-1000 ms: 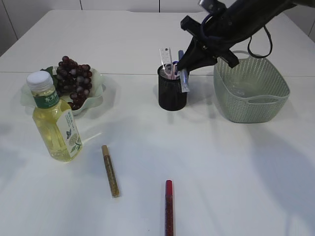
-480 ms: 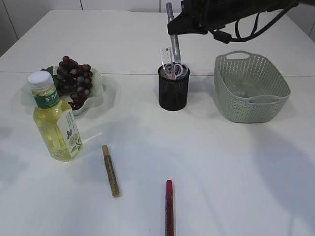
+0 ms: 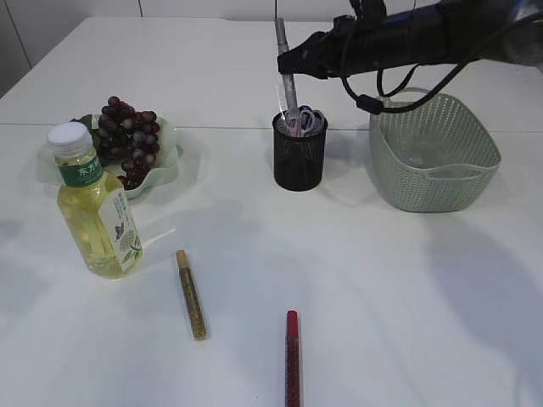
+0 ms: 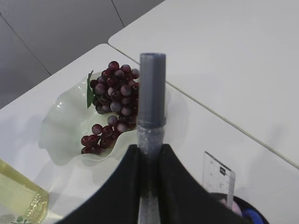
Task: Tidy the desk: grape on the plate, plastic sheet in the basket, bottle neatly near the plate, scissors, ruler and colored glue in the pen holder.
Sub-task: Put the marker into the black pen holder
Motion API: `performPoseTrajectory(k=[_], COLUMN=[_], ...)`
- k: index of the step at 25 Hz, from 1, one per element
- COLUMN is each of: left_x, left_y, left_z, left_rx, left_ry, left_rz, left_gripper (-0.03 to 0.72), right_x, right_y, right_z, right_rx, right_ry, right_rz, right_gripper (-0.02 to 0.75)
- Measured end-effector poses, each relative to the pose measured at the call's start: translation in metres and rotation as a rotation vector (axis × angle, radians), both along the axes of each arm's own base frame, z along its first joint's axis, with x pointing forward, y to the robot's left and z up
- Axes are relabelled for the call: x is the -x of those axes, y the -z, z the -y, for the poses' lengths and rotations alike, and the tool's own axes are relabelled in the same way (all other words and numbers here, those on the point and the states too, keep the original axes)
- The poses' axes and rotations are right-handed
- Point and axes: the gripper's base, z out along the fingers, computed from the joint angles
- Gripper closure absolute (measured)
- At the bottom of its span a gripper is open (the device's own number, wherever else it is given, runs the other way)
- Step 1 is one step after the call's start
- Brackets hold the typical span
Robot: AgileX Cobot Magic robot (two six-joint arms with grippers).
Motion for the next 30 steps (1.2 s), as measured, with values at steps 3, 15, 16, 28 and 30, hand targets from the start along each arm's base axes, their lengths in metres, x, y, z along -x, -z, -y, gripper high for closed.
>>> performPoseTrajectory(k=[3, 15, 16, 28, 30], left_x=[0.0, 0.0, 0.0, 0.0, 0.0], left_y=[0.0, 0.0, 0.0, 0.0, 0.0], left_z=[0.0, 0.0, 0.0, 0.0, 0.0], left_rx=[0.004, 0.004, 0.004, 0.003, 0.003], left_ry=[-0.001, -0.001, -0.001, 0.0, 0.0], left_rz=[0.0, 0.0, 0.0, -0.003, -0.004], left_gripper=[0.253, 0.253, 0.253, 0.253, 0.253], right_x=[-0.006, -0.015, -0.015, -0.015, -0.014], right_y=[0.011, 0.042, 0.042, 0.039, 0.033], right_z=[-0.001, -0.002, -0.002, -0.003, -0.003], right_rx=[-0.012, 0.001, -0.002, -0.06, -0.089], right_ry=[-0.01, -0.009, -0.008, 0.008, 0.023], right_rz=[0.063, 0.115, 0.114, 0.077, 0.047], right_gripper=[0.643, 0.604, 0.588, 0.423, 0.423])
